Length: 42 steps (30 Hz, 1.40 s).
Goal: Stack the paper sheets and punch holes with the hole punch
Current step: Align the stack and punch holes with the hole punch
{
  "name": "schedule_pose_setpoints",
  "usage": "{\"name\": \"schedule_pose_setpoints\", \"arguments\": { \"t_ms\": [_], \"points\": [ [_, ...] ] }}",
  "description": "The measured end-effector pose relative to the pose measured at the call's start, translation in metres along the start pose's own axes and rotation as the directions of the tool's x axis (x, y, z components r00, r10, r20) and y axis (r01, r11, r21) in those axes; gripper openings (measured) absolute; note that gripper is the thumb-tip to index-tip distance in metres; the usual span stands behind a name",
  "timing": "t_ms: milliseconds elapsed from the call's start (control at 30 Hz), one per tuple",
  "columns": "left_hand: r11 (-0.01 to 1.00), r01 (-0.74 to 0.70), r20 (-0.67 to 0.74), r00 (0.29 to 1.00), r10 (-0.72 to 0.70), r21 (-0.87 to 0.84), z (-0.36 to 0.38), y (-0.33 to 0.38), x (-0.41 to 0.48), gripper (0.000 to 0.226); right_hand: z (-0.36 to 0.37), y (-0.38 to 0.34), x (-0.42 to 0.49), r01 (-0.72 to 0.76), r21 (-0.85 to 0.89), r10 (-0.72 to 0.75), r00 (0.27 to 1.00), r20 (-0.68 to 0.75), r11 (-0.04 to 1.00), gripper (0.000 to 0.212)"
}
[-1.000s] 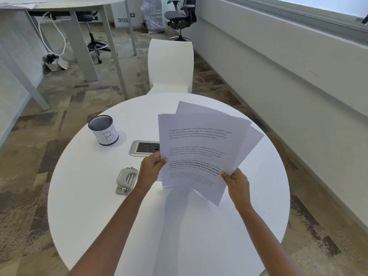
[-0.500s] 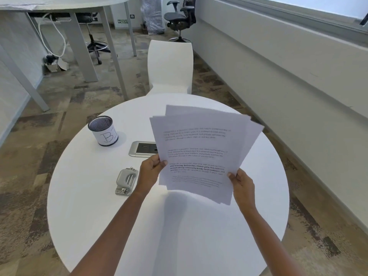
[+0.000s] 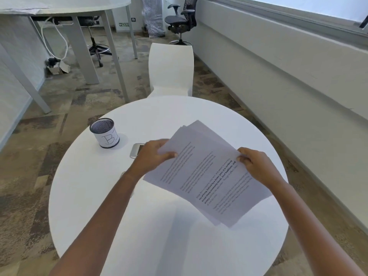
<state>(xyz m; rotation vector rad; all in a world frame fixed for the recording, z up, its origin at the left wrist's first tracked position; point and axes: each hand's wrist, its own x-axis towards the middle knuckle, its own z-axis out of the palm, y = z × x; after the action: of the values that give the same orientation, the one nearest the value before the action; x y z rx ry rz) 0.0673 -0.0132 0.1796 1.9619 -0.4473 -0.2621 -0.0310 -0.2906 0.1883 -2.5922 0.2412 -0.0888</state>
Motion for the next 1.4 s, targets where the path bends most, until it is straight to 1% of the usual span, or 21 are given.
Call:
{"name": "schedule_pose_setpoints", "arguments": {
  "t_ms": [33, 67, 133, 300, 367, 400, 433, 500, 533, 567, 600, 667, 700, 767, 867, 967, 1067, 1133, 1200, 1300, 1400],
  "points": [
    [0.999, 0.03, 0.006, 1.0, -0.029, -0.02, 0.003, 0.0, 0.0, 0.021, -0.001, -0.002, 0.0, 0.016, -0.018, -0.016, 1.0, 0.02, 1.0, 0.031],
    [0.999, 0.034, -0.012, 0.999, -0.034, -0.042, 0.006, -0.002, 0.0, 0.012, -0.002, -0.003, 0.001, 0.028, -0.025, -0.027, 0.999, 0.039, 0.999, 0.033],
    [0.994, 0.033, -0.056, 0.998, -0.039, -0.102, 0.008, -0.009, 0.0, 0.006, -0.005, -0.002, 0.001, 0.033, 0.008, -0.034, 0.997, 0.065, 0.999, 0.026],
    [0.953, 0.112, -0.136, 0.978, -0.155, -0.28, 0.003, -0.034, -0.007, 0.015, -0.012, 0.021, -0.001, -0.051, 0.139, 0.046, 0.998, 0.039, 0.989, 0.013],
    [0.931, 0.128, -0.145, 0.972, -0.187, -0.342, -0.001, -0.042, -0.013, 0.017, -0.012, 0.035, -0.003, -0.132, 0.29, 0.12, 0.991, 0.061, 0.948, 0.003],
    [0.919, 0.132, -0.15, 0.968, -0.2, -0.371, -0.002, -0.046, -0.015, 0.019, -0.011, 0.042, -0.004, -0.185, 0.395, 0.161, 0.982, 0.094, 0.9, 0.006],
    [0.907, 0.137, -0.154, 0.965, -0.213, -0.398, -0.004, -0.049, -0.017, 0.02, -0.01, 0.049, -0.007, -0.24, 0.504, 0.193, 0.971, 0.145, 0.83, 0.013],
    [0.879, 0.146, -0.15, 0.96, -0.237, -0.453, -0.006, -0.055, -0.021, 0.018, -0.005, 0.059, -0.012, -0.325, 0.704, 0.206, 0.946, 0.252, 0.632, 0.025],
    [0.865, 0.152, -0.143, 0.958, -0.247, -0.478, -0.006, -0.058, -0.023, 0.017, 0.0, 0.062, -0.016, -0.346, 0.772, 0.191, 0.938, 0.288, 0.534, 0.029],
    [0.855, 0.158, -0.141, 0.956, -0.258, -0.494, -0.005, -0.061, -0.024, 0.015, 0.006, 0.063, -0.019, -0.356, 0.808, 0.172, 0.934, 0.312, 0.47, 0.029],
    [0.848, 0.165, -0.147, 0.951, -0.273, -0.504, -0.004, -0.062, -0.025, 0.015, 0.013, 0.063, -0.023, -0.363, 0.813, 0.161, 0.931, 0.326, 0.455, 0.029],
    [0.827, 0.169, -0.184, 0.933, -0.31, -0.536, 0.001, -0.064, -0.026, 0.014, 0.03, 0.058, -0.029, -0.354, 0.792, 0.164, 0.935, 0.315, 0.498, 0.025],
    [0.82, 0.162, -0.212, 0.922, -0.325, -0.549, 0.003, -0.063, -0.026, 0.017, 0.039, 0.055, -0.031, -0.335, 0.795, 0.181, 0.942, 0.281, 0.507, 0.023],
    [0.827, 0.153, -0.264, 0.903, -0.339, -0.541, 0.006, -0.062, -0.026, 0.023, 0.053, 0.048, -0.032, -0.274, 0.808, 0.241, 0.956, 0.168, 0.522, 0.019],
    [0.857, 0.148, -0.302, 0.894, -0.329, -0.494, 0.012, -0.062, -0.023, 0.025, 0.068, 0.036, -0.031, -0.186, 0.779, 0.316, 0.949, -0.016, 0.598, 0.018],
    [0.894, 0.142, -0.362, 0.879, -0.311, -0.424, 0.018, -0.066, -0.023, 0.021, 0.08, 0.026, -0.031, -0.151, 0.722, 0.328, 0.938, -0.11, 0.675, 0.017],
    [0.913, 0.195, -0.368, 0.869, -0.33, -0.358, 0.025, -0.074, -0.027, 0.021, 0.092, 0.024, -0.032, -0.183, 0.666, 0.336, 0.936, -0.107, 0.723, 0.015],
    [0.89, 0.238, -0.302, 0.88, -0.367, -0.388, 0.03, -0.083, -0.031, 0.023, 0.101, 0.026, -0.034, -0.232, 0.641, 0.336, 0.941, -0.043, 0.731, 0.014],
    [0.873, 0.275, -0.252, 0.884, -0.395, -0.403, 0.035, -0.089, -0.035, 0.021, 0.109, 0.029, -0.037, -0.269, 0.61, 0.35, 0.937, -0.014, 0.745, 0.013],
    [0.866, 0.285, -0.248, 0.879, -0.407, -0.41, 0.039, -0.093, -0.038, 0.023, 0.116, 0.033, -0.039, -0.275, 0.597, 0.373, 0.927, -0.045, 0.753, 0.019],
    [0.874, 0.271, -0.284, 0.871, -0.401, -0.404, 0.04, -0.089, -0.037, 0.016, 0.117, 0.032, -0.04, -0.249, 0.622, 0.385, 0.918, -0.092, 0.743, 0.024]
  ]
}}
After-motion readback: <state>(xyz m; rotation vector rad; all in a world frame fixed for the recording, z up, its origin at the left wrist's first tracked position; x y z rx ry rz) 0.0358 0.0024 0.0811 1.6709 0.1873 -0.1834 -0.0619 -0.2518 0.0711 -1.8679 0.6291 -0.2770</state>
